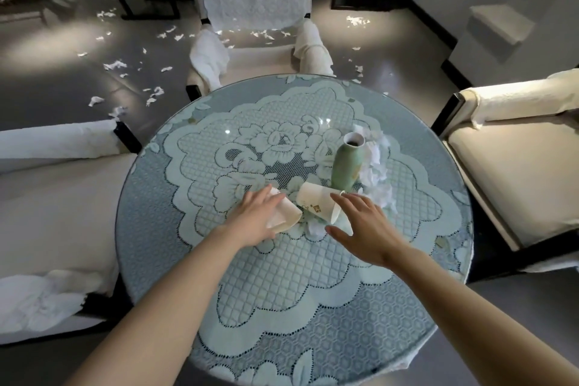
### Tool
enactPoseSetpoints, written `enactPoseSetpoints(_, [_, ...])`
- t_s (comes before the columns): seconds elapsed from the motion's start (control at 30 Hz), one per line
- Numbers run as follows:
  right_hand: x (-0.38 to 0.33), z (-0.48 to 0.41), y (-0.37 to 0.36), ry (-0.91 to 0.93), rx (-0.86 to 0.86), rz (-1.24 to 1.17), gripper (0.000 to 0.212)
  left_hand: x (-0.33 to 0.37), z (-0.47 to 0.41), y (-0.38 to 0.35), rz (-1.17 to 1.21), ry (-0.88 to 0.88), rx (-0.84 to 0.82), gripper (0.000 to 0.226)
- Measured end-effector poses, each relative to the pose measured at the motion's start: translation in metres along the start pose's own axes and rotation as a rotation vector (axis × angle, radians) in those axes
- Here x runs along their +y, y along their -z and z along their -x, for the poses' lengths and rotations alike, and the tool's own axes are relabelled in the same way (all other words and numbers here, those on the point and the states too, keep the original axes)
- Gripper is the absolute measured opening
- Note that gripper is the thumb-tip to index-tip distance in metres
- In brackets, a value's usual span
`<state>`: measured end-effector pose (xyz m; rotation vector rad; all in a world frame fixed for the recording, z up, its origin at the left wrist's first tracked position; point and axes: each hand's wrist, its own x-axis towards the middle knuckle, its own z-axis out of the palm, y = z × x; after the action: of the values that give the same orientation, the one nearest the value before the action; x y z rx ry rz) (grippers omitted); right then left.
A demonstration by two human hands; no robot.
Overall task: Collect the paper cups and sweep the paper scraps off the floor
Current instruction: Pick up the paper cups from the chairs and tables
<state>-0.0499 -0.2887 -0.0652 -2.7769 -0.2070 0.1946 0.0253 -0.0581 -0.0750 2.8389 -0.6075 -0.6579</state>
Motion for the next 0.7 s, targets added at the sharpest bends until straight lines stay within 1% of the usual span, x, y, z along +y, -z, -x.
enactPoseSetpoints(0.13, [-0.01,-0.007,0.009,0.019,0.082,-0.02,0.067,-0.006,-0.007,0.013,0.054,0.052,-0.028,0.089])
enactPoseSetpoints(0.23, [-0.016,-0.01,0.014,-0.009,0.139,-0.055,0.058,-0.014,-0.015,0.023,0.222,0.118,-0.027,0.075])
enactPoseSetpoints(0.3, [-0.016,-0.009,0.017,-0.041,0.186,-0.062,0.052,-0.017,-0.019,0.027,0.299,0.131,-0.051,0.075])
enactPoseSetpoints(0.4, [-0.011,-0.008,0.021,-0.13,0.225,-0.072,0.045,-0.021,-0.027,0.03,0.355,0.128,-0.075,0.07])
enactPoseSetpoints(0.5, [-0.002,-0.004,0.022,-0.243,0.211,-0.073,0.046,-0.024,-0.034,0.034,0.316,0.086,-0.06,0.063])
enactPoseSetpoints(0.7, [0.009,0.004,0.023,-0.417,0.211,-0.1,0.048,-0.028,-0.052,0.042,0.333,0.02,-0.09,0.068])
